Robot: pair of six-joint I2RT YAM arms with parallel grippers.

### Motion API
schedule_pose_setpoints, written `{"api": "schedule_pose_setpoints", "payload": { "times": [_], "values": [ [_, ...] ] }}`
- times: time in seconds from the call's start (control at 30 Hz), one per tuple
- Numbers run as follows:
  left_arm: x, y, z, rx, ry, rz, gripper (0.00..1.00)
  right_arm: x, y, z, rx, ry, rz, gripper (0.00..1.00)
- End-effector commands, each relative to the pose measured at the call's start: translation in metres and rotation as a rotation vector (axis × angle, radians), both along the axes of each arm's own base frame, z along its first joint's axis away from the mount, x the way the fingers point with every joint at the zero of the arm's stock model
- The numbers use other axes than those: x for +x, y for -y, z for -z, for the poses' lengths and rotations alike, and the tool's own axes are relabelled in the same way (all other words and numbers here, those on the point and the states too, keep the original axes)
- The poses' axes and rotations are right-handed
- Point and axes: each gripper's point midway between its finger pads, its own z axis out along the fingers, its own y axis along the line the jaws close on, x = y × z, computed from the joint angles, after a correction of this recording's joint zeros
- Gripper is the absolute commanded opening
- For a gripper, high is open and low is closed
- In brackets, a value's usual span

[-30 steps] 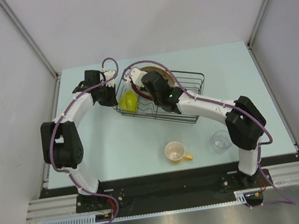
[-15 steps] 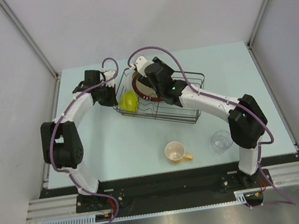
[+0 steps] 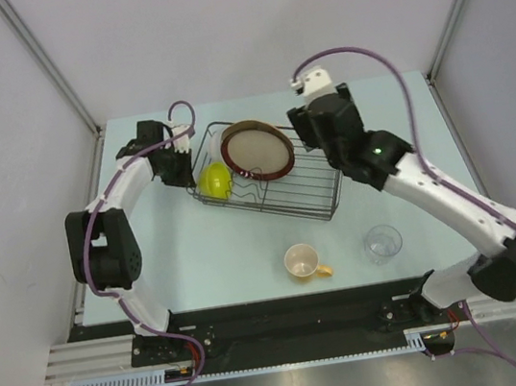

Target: Load the mixed dishes into the dish rack

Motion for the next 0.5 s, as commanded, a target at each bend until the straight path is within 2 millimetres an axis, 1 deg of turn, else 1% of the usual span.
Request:
{"api": "schedule_pose_setpoints", "payload": {
  "times": [0.0, 0.03, 0.07, 0.1, 0.13, 0.17, 0.2, 0.27, 0.3, 0.33, 0.37, 0.4, 0.47],
  "values": [
    [-0.007, -0.04, -0.047, 0.073, 0.065, 0.007, 0.16, -0.057, 0.036, 0.017, 0.123, -0.166, 0.081, 0.77],
    [-0.009, -0.043, -0.05, 0.079, 0.071, 0.003, 0.18, -0.064, 0.038, 0.02, 0.133, -0.187, 0.087, 0.76],
    [-0.009, -0.046, -0.053, 0.083, 0.08, 0.0, 0.2, -0.075, 0.043, 0.029, 0.117, -0.226, 0.086, 0.76],
    [-0.013, -0.049, -0.057, 0.084, 0.088, -0.002, 0.24, -0.08, 0.042, 0.034, 0.14, -0.244, 0.09, 0.76],
    [-0.014, -0.049, -0.057, 0.083, 0.091, -0.002, 0.26, -0.083, 0.041, 0.039, 0.143, -0.26, 0.091, 0.76],
    [-0.016, -0.049, -0.057, 0.083, 0.092, -0.002, 0.28, -0.085, 0.04, 0.044, 0.15, -0.27, 0.088, 0.76],
    [-0.019, -0.047, -0.052, 0.069, 0.079, -0.004, 0.3, -0.087, 0.038, 0.054, 0.152, -0.294, 0.087, 0.76],
    [-0.024, -0.044, -0.048, 0.052, 0.067, -0.004, 0.31, -0.086, 0.034, 0.065, 0.148, -0.323, 0.088, 0.76],
    [-0.026, -0.042, -0.043, 0.041, 0.049, -0.008, 0.33, -0.083, 0.03, 0.078, 0.128, -0.358, 0.089, 0.76],
    [-0.028, -0.04, -0.042, 0.028, 0.046, -0.006, 0.34, -0.083, 0.029, 0.086, 0.121, -0.381, 0.101, 0.76],
    [-0.028, -0.039, -0.042, 0.022, 0.046, -0.007, 0.35, -0.082, 0.029, 0.093, 0.11, -0.397, 0.112, 0.76],
    [-0.029, -0.039, -0.042, 0.018, 0.046, -0.008, 0.36, -0.079, 0.026, 0.106, 0.085, -0.425, 0.126, 0.76],
    [-0.03, -0.04, -0.049, 0.02, 0.066, -0.008, 0.37, -0.075, 0.027, 0.118, 0.069, -0.448, 0.147, 0.75]
  ]
}}
